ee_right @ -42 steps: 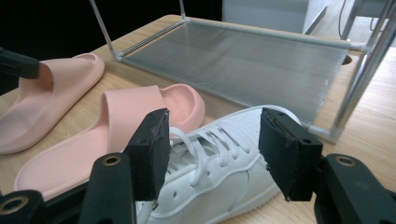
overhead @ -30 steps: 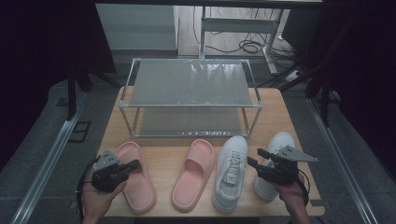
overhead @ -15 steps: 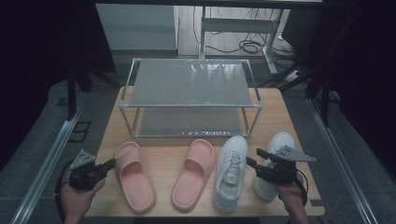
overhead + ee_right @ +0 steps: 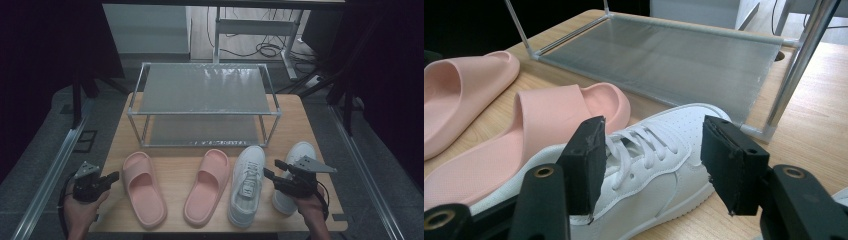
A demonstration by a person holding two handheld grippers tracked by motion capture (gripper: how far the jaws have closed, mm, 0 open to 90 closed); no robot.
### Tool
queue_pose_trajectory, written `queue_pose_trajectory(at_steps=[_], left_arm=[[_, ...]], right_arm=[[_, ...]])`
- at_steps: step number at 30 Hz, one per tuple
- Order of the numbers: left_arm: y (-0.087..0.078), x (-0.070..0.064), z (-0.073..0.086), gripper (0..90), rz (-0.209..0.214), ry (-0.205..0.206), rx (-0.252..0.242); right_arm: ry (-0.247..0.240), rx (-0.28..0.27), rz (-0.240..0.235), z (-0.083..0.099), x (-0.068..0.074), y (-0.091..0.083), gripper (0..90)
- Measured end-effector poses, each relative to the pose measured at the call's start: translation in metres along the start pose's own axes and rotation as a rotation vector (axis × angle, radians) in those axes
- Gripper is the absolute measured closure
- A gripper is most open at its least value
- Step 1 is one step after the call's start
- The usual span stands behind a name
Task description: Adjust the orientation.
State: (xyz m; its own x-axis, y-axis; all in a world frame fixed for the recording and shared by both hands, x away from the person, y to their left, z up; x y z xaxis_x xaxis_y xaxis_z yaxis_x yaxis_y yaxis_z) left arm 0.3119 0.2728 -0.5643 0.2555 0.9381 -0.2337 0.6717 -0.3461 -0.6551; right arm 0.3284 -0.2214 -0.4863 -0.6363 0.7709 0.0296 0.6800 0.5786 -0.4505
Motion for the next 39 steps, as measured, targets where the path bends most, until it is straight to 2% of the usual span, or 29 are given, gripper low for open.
queue_pose_trajectory(at_steps=[10,19,24,29,33,39], left_arm=[[0.019,0.005,0.007,90.0,0.007,-0.013,0.048],[0.025,0.002,0.004,90.0,0.025,-0.003,0.056],[0.031,-0.003,0.0,90.0,0.037,0.002,0.055],[0.044,-0.015,-0.007,90.0,0.063,0.019,0.057],[0.05,-0.02,-0.011,90.0,0.064,0.032,0.063],[0.055,-0.024,-0.014,90.0,0.072,0.029,0.06]], right_arm=[[0.0,0.008,0.005,0.002,-0.001,0.002,44.2],[-0.003,0.015,0.003,0.004,0.001,0.004,44.2],[-0.005,0.014,0.002,0.003,0.002,0.004,44.2],[-0.003,0.015,0.002,0.003,0.001,0.004,44.2],[-0.002,0.016,0.002,0.004,0.0,0.004,44.2],[-0.002,0.02,0.001,0.005,0.001,0.006,44.2]])
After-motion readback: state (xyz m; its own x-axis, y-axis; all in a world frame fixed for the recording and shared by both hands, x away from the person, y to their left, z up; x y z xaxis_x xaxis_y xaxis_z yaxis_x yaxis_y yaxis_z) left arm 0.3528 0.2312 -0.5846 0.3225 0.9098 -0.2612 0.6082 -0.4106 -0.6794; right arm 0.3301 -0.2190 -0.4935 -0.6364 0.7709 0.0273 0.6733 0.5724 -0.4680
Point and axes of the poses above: each handheld gripper's, and its own axes: y roughly forward along the jaws, z roughly out of its underside, x roughly to its left, the point moved 10 cm from there along y, roughly forward along the jaws, and after that the axes turned 5 degrees about -y, right-handed, at the moved point
